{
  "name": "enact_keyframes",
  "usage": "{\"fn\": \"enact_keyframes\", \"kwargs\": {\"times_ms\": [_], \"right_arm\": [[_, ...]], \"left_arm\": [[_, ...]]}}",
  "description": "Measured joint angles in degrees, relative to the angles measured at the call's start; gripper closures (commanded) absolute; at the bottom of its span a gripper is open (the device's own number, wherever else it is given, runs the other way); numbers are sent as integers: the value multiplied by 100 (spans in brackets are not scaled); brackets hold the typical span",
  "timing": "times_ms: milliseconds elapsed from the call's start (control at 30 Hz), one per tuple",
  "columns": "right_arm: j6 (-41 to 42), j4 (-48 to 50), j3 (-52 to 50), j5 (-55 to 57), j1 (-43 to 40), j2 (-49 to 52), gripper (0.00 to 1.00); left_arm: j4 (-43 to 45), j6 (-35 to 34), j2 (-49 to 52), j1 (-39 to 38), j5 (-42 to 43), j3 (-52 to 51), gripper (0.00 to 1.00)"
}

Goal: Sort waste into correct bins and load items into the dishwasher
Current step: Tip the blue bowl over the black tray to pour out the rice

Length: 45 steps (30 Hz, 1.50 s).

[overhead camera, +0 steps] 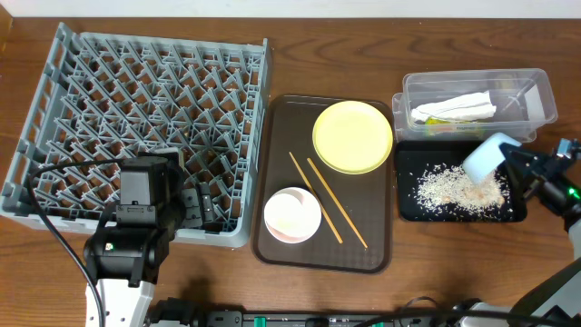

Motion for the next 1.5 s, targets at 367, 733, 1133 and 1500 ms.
{"fn": "enact_keyframes", "kwargs": {"times_ms": [367,733,1133,1500], "right_arm": [[168,-127,-2,-651,138,0,99],[420,-157,-2,-909,234,0,98],[2033,-61,-2,-951,232,0,99],[2885,232,-9,-957,223,0,99]], "left_arm": [[0,0,0,0,0,0,14],[0,0,0,0,0,0,14],[0,0,0,0,0,0,14],[0,0,0,0,0,0,14]]}}
